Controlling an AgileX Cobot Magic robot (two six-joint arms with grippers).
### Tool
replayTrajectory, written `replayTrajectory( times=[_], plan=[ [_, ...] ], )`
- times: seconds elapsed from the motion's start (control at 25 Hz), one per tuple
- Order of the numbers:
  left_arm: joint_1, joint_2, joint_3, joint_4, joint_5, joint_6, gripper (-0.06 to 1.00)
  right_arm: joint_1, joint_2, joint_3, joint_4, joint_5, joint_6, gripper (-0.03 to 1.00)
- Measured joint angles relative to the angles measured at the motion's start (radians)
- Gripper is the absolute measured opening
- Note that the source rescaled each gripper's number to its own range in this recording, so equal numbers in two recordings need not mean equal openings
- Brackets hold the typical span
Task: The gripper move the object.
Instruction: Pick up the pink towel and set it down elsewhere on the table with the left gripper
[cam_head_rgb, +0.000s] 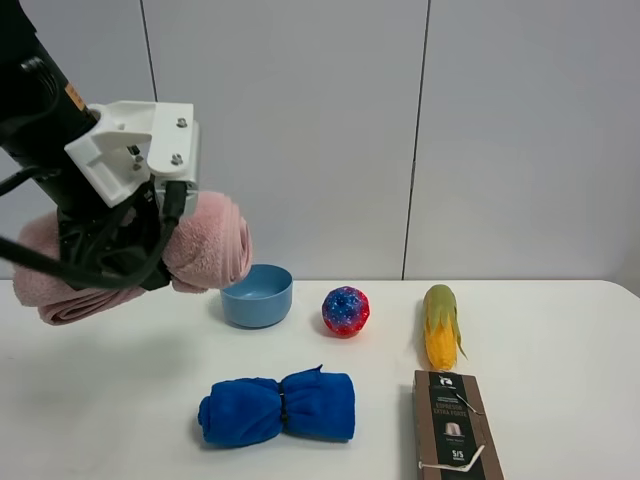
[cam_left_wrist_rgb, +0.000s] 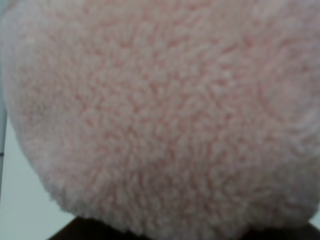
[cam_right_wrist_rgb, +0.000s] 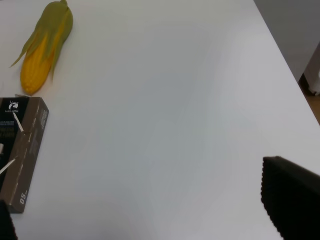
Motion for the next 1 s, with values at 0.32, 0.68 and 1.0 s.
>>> replayTrajectory(
  times=[0.32,0.68,1.0],
  plan=[
    [-0.028,0.186,-0.107,0.018,0.026,-0.001,0.0,0.0,0.0,0.0,0.0,0.0,0.0,1.0],
    [-0.084,0.394,-0.323,0.017,0.112,-0.002,0.0,0.0,0.0,0.0,0.0,0.0,0.0,1.0],
    [-0.102,0.487,-0.337,0.015,0.068,0.072,0.0,0.0,0.0,0.0,0.0,0.0,0.0,1.0]
  ],
)
